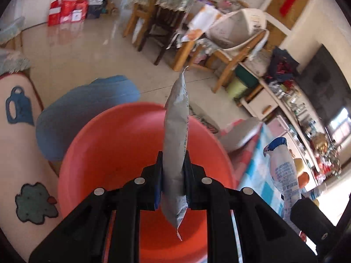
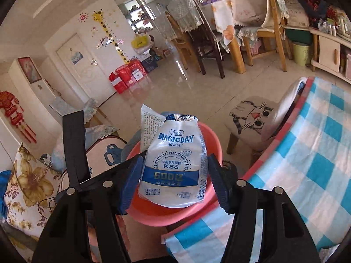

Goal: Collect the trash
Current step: 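Carry both items over the pink bucket and open both tools to drop them, then bring both open tools back over the table, then grasp the white plastic bottle with the left tool while the right tool grasps the white milk carton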

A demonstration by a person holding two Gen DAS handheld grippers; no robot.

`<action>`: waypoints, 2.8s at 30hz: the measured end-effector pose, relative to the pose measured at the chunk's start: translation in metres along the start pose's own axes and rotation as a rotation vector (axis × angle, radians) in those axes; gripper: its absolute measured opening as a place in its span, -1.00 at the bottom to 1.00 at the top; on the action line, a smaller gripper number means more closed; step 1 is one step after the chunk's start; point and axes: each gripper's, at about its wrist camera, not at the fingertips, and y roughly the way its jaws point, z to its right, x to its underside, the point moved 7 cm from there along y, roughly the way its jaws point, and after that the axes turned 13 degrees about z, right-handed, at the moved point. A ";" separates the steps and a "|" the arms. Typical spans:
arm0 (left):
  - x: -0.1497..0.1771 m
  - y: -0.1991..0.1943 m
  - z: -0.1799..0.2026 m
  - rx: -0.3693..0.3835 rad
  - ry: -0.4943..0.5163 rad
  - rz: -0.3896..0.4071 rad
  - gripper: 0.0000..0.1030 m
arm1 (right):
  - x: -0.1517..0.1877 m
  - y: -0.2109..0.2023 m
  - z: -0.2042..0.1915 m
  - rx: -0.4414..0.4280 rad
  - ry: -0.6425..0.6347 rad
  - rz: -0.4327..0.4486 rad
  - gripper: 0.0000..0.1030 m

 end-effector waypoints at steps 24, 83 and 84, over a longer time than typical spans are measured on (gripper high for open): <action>-0.013 -0.089 0.107 0.193 0.245 0.554 0.77 | 0.059 -0.147 0.054 0.335 -0.166 0.220 0.90; 0.350 -0.166 0.326 0.598 0.864 -0.126 0.73 | 0.157 -0.440 0.318 0.771 0.391 0.293 0.91; 0.350 -0.161 0.326 0.593 0.846 -0.137 0.69 | 0.160 -0.438 0.318 0.756 0.406 0.276 0.91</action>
